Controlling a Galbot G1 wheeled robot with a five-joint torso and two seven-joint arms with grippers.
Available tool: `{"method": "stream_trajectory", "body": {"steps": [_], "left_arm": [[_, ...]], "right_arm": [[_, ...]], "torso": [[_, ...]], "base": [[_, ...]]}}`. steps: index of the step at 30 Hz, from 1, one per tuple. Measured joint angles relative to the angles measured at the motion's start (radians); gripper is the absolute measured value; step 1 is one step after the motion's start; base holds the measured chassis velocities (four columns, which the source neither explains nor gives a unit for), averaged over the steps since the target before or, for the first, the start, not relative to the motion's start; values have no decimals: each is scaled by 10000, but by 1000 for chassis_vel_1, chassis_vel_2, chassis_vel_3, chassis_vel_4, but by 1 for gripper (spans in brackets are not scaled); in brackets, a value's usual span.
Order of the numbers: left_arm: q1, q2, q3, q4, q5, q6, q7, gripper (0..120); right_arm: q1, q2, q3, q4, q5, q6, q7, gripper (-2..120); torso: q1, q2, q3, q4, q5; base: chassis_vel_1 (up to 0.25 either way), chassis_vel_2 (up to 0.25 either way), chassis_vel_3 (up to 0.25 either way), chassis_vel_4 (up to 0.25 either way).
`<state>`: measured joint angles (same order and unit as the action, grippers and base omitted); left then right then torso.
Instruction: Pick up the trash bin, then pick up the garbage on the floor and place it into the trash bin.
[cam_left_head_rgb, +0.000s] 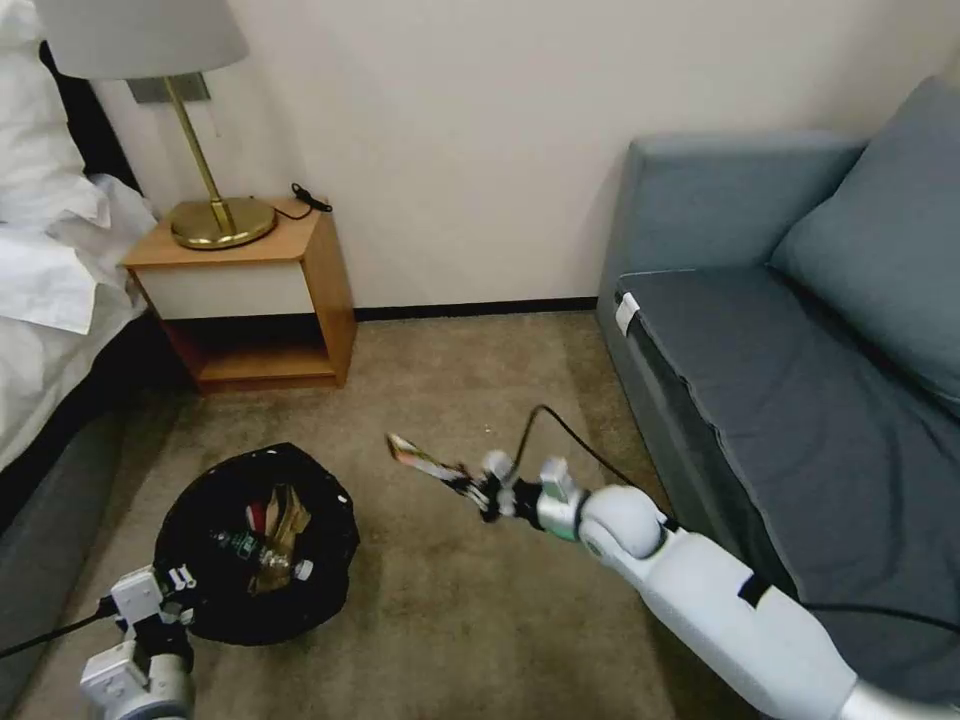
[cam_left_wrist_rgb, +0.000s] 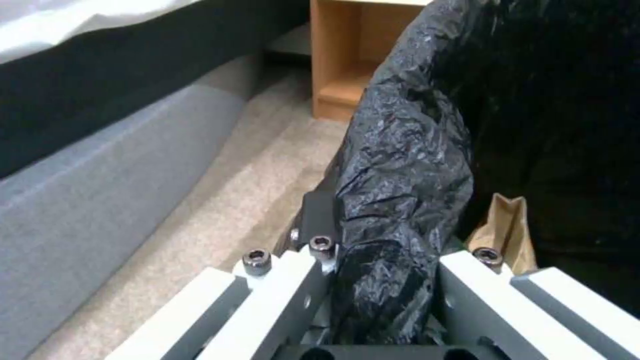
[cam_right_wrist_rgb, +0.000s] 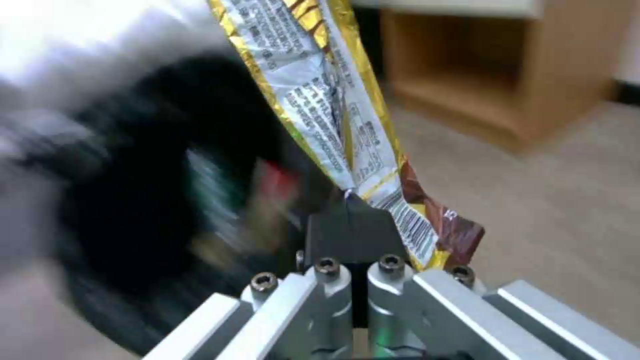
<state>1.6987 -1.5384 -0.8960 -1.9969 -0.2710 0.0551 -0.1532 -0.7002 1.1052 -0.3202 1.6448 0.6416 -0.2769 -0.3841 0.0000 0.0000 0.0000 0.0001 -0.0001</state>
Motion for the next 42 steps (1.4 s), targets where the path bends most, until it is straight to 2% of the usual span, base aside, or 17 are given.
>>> {"method": "stream_trajectory", "body": {"steps": [3,9,14,23,24,26,28,31,33,35,37,39,42], "left_arm": [[-250,48,33,204,92,31,213,3],[-569,-70,196,348,209,74,474,3],[-632,-232,280,409,416,14,635,3],[-569,-195,291,348,397,-153,827,3],[-553,-190,291,314,379,-158,849,3],[-531,-189,293,285,365,-160,865,3],[-477,-186,293,223,332,-179,894,3],[-461,-186,286,210,298,-186,896,3],[-442,-170,257,204,242,-212,897,3],[-441,-157,246,204,223,-222,897,3],[-459,-110,182,241,128,-265,875,3],[-473,-100,156,256,79,-268,849,3],[-516,-45,42,235,-303,-232,683,3]], "right_arm": [[505,141,-758,675,1177,-408,253,0],[964,634,-1947,722,1828,-584,691,0],[1139,1042,-2408,150,1825,-564,874,0],[1093,1540,-2653,-953,1128,-392,1210,1],[1052,1615,-2670,-1048,1045,-369,1222,5],[1024,1669,-2683,-1116,977,-346,1231,7],[992,1818,-2713,-1330,767,-247,1301,19],[981,1917,-2708,-1452,694,-169,1352,25],[946,2006,-2620,-1507,660,-84,1403,36],[924,2027,-2572,-1502,655,-44,1431,39],[830,2033,-2334,-1354,639,42,1515,51],[791,2013,-2232,-1292,623,70,1532,54],[524,1822,-1519,-1015,476,257,1553,67]], "torso": [[0,0,0,1,0],[0,0,0,-2,-1],[0,0,0,-1,-1],[0,0,1,-2,0],[0,0,0,-2,0],[0,0,0,-2,1],[0,0,0,-1,1],[0,-1,0,-1,0],[0,0,0,-1,0],[0,0,0,0,0],[0,0,0,-1,1],[0,0,0,0,0],[0,0,0,0,1]], "base": [[0,0,0,0],[0,0,0,0],[0,0,0,0],[0,0,0,0],[0,0,0,0],[0,0,0,0],[0,0,0,0],[0,0,0,0],[0,0,0,0],[0,0,0,0],[0,0,0,0],[0,0,0,0],[0,0,0,0]]}}
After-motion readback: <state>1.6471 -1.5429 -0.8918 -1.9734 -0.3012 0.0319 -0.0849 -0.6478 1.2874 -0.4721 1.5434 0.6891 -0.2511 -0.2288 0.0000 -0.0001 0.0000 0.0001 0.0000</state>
